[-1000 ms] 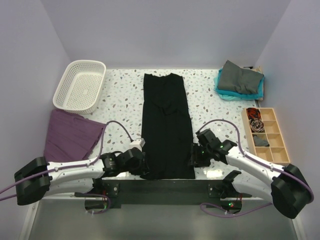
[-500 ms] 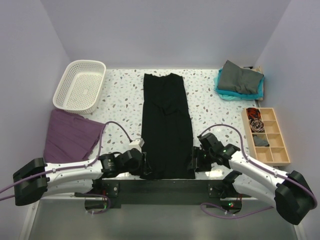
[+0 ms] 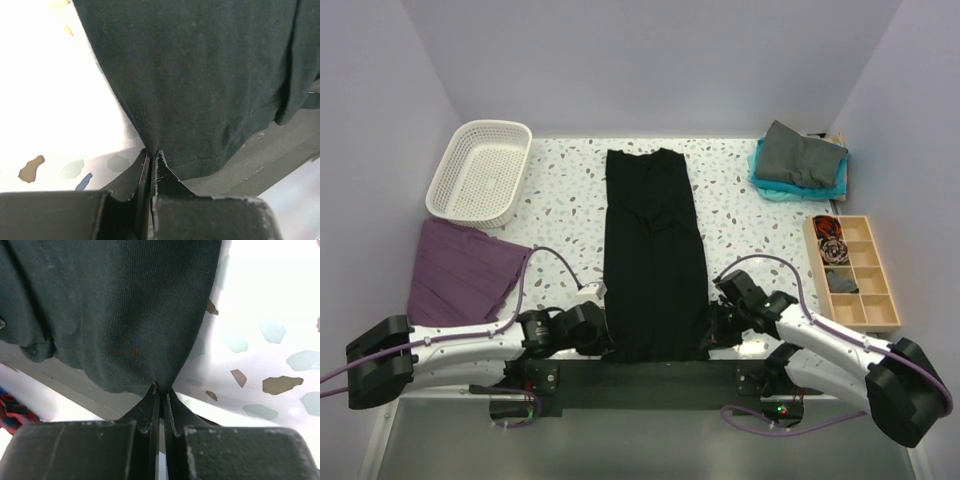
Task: Fold and stack the t-shirts
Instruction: Grab the bottom of the folded rectangular tshirt with both arms, then fold the folded rectangular tshirt in 1/3 of the way
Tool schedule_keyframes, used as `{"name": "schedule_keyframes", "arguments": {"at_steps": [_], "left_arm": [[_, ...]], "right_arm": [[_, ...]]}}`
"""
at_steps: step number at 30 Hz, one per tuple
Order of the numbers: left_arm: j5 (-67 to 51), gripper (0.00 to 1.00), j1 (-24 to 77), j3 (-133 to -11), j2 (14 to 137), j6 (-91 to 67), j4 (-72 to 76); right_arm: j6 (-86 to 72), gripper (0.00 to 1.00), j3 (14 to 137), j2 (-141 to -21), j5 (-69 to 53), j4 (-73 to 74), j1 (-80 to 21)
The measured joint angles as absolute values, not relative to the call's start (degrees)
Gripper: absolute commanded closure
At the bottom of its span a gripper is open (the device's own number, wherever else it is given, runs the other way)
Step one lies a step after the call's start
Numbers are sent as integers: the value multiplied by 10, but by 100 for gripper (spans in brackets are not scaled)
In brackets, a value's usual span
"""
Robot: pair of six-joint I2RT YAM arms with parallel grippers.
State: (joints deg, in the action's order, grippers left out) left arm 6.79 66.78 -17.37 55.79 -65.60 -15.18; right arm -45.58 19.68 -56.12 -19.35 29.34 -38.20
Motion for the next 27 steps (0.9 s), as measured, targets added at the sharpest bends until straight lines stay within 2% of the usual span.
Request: {"name": "schedule_keyframes", "arguments": {"at_steps": [8,15,27], "left_arm": [[97,100,669,-246,584,-651,-253],[121,100,649,-331,640,-625,-294],[131,100,524,-395,683,-535,-290]], "right_arm": [[-435,100,282,-533,-138,353,-382],[-399,99,370,-584,-94,360,-382],[-348,96,440,-653,-43,364,-371]]}}
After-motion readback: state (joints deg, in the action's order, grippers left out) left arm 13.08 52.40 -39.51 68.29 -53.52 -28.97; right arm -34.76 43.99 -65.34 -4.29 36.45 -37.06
